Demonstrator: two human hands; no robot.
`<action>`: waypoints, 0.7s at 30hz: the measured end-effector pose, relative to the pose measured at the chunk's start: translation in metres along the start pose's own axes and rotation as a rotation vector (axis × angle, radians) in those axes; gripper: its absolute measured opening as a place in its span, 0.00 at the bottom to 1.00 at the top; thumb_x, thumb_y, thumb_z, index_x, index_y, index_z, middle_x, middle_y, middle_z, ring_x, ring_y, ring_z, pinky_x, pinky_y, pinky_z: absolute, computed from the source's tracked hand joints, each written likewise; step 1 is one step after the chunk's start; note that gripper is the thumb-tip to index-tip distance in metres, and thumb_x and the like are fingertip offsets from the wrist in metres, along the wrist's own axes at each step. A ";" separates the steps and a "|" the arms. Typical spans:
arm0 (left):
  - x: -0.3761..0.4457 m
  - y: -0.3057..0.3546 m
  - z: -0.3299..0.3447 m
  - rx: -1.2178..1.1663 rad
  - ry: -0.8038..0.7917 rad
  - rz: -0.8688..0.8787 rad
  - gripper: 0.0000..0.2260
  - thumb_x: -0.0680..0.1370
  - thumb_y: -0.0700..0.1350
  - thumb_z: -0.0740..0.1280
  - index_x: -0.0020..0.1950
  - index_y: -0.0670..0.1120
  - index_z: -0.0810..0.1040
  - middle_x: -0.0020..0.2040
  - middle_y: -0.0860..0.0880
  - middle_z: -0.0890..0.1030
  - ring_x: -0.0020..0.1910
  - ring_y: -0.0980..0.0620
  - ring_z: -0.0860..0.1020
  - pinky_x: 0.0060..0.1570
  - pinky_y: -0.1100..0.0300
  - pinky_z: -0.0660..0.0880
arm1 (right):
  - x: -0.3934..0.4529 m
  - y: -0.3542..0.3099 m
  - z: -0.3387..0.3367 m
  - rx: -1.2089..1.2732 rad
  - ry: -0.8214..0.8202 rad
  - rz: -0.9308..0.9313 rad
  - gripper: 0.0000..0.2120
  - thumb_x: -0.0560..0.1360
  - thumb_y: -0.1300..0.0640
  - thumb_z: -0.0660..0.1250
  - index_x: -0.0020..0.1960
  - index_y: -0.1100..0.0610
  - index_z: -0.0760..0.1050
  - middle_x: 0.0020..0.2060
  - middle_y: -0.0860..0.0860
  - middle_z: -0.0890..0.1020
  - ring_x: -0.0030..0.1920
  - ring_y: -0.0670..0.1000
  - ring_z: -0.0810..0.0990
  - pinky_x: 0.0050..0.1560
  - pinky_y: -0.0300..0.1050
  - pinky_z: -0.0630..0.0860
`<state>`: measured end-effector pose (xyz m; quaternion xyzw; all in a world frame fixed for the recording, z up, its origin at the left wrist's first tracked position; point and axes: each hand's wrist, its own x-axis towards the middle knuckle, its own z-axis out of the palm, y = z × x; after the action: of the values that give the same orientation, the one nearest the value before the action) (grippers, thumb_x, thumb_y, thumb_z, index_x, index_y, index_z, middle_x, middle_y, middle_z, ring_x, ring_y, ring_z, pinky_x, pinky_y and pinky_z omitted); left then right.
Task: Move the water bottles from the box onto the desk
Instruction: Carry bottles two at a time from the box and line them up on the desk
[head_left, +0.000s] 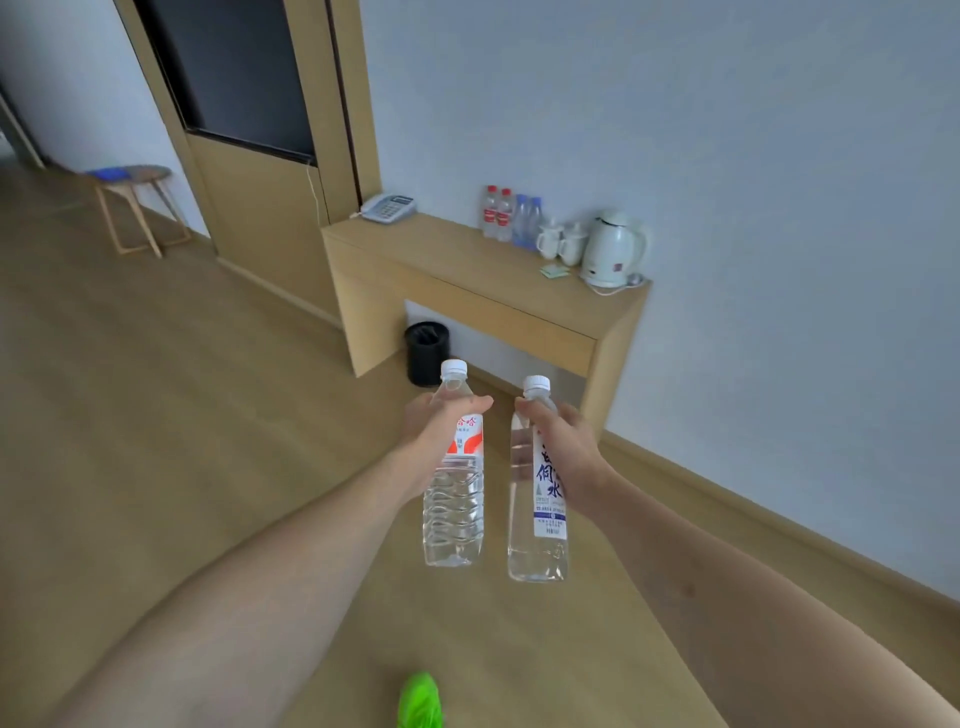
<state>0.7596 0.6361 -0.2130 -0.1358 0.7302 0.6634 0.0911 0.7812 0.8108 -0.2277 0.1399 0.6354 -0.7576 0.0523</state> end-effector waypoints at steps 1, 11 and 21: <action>0.023 0.005 -0.008 0.004 0.001 0.000 0.21 0.64 0.57 0.81 0.51 0.49 0.82 0.41 0.47 0.87 0.34 0.52 0.85 0.36 0.59 0.76 | 0.020 -0.004 0.013 -0.007 -0.001 -0.001 0.20 0.74 0.49 0.74 0.61 0.55 0.73 0.40 0.61 0.85 0.38 0.63 0.82 0.43 0.66 0.83; 0.222 0.091 -0.067 0.016 -0.026 0.004 0.22 0.64 0.57 0.80 0.51 0.47 0.81 0.32 0.51 0.85 0.26 0.55 0.83 0.22 0.65 0.73 | 0.201 -0.062 0.113 -0.070 0.027 0.008 0.19 0.75 0.46 0.74 0.60 0.51 0.71 0.47 0.67 0.85 0.41 0.66 0.85 0.49 0.72 0.82; 0.394 0.128 -0.099 0.051 -0.021 -0.026 0.24 0.61 0.62 0.79 0.51 0.50 0.82 0.33 0.52 0.86 0.28 0.56 0.83 0.35 0.59 0.73 | 0.374 -0.093 0.175 -0.085 -0.012 0.025 0.21 0.75 0.48 0.73 0.61 0.57 0.72 0.41 0.62 0.86 0.36 0.62 0.84 0.43 0.63 0.83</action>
<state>0.3508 0.5184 -0.2047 -0.1357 0.7440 0.6449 0.1108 0.3747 0.6942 -0.2164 0.1410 0.6648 -0.7301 0.0717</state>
